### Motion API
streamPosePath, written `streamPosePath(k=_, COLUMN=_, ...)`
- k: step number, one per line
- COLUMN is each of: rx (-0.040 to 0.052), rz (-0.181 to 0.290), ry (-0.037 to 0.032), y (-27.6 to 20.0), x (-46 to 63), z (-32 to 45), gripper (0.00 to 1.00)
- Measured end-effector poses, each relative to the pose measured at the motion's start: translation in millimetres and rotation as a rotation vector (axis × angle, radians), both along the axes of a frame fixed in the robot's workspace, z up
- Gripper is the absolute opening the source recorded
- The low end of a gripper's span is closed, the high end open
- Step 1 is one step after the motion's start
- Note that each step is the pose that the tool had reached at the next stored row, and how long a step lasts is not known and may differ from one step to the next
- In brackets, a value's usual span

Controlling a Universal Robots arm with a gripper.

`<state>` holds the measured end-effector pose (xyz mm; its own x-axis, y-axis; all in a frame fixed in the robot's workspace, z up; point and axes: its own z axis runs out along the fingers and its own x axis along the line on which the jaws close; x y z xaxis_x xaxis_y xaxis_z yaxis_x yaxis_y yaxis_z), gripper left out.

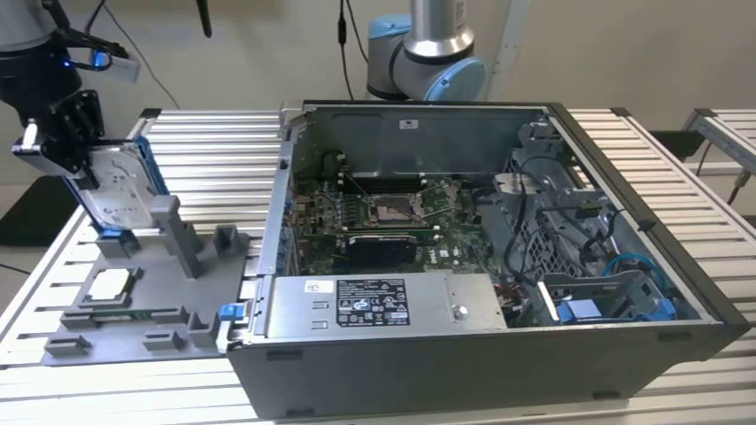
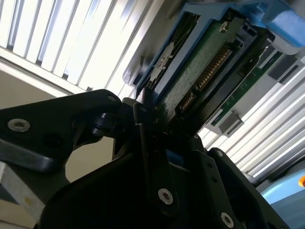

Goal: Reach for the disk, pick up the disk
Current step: 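Pick up the disk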

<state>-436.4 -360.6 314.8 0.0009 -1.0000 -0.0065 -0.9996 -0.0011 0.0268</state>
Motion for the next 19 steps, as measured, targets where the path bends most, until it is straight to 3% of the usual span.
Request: streamPosePath(k=19, rx=0.0000, rz=0.002, ry=0.0000, y=0.0, x=0.0, z=22.9, gripper=0.00)
